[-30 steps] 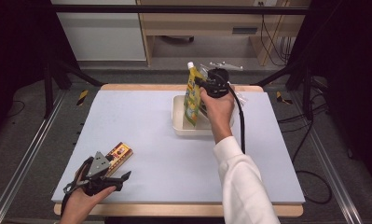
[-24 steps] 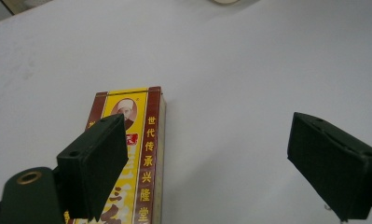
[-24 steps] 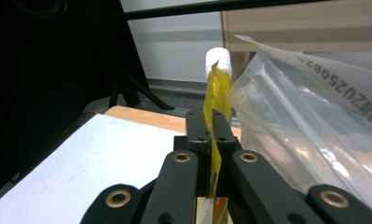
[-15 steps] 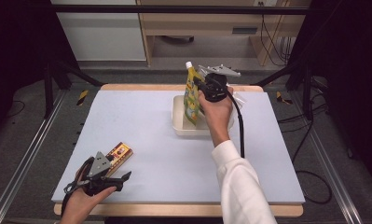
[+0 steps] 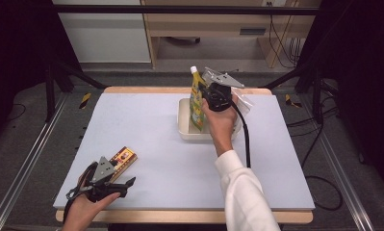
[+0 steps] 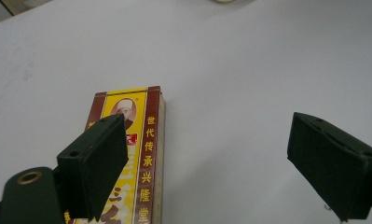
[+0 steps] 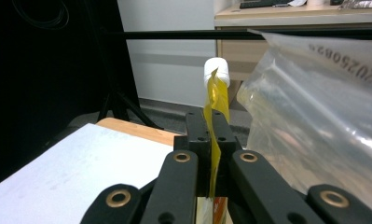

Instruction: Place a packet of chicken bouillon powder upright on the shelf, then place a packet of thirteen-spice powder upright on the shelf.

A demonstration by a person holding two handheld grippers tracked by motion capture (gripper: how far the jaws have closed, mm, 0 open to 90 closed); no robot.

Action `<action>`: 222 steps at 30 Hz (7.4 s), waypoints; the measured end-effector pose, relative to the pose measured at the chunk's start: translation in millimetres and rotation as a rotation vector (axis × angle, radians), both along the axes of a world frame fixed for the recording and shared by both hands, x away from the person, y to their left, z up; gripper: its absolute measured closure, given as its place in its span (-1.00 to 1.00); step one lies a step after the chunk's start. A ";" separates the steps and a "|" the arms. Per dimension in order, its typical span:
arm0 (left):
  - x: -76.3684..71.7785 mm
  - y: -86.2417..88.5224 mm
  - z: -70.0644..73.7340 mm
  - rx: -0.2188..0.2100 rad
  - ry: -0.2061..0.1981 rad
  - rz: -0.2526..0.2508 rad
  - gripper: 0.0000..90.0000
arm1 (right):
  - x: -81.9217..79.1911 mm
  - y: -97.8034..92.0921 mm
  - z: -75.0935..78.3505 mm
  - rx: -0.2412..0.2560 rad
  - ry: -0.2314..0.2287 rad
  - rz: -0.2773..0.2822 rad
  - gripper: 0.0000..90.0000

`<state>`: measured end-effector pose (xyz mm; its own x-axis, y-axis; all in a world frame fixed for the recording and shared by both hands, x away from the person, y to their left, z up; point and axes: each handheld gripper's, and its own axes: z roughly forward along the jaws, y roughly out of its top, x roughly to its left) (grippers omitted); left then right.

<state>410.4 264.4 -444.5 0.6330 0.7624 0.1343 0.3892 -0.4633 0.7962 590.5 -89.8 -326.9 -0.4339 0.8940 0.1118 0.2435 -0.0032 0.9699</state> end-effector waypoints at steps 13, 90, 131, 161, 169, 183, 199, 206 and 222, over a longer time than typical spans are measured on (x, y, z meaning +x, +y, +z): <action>-0.2 -0.3 0.1 0.001 -0.001 -0.001 -0.74 | 1.9 -1.0 -8.2 -0.006 0.007 0.005 1.00; 2.9 8.4 2.5 0.095 -0.028 0.052 -0.86 | -118.4 -28.1 -53.6 -0.244 0.123 0.096 -0.67; 66.5 11.0 27.3 0.387 0.464 0.048 -0.79 | -155.6 -69.4 -107.6 -0.388 0.192 0.138 -0.76; 61.8 2.0 20.8 0.349 0.324 -0.035 -0.28 | -155.1 -65.3 -110.3 -0.376 0.192 0.147 -0.71; 58.1 -32.3 22.2 0.214 0.105 -0.092 -0.28 | -143.3 -47.6 -107.0 -0.334 0.206 0.198 -0.68; 43.5 -55.9 8.2 0.171 -0.028 -0.119 -0.28 | -110.7 10.4 -89.5 -0.223 0.203 0.296 -0.41; 27.7 -77.2 1.3 0.170 -0.101 -0.172 -0.28 | -126.8 9.3 -92.4 -0.105 0.199 0.358 -0.30; 23.9 -82.1 3.6 0.147 -0.129 -0.206 -0.28 | -128.4 17.2 -93.7 -0.096 0.211 0.375 -0.31; 16.0 -92.7 5.5 0.118 -0.160 -0.250 -0.28 | -125.1 22.0 -97.6 -0.025 0.282 0.445 -0.26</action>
<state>426.4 171.7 -439.0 0.7626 0.5592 0.3253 0.1259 -0.6215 0.7732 465.4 -67.7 -424.5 -0.7281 0.6344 0.2596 0.4673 0.1824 0.8651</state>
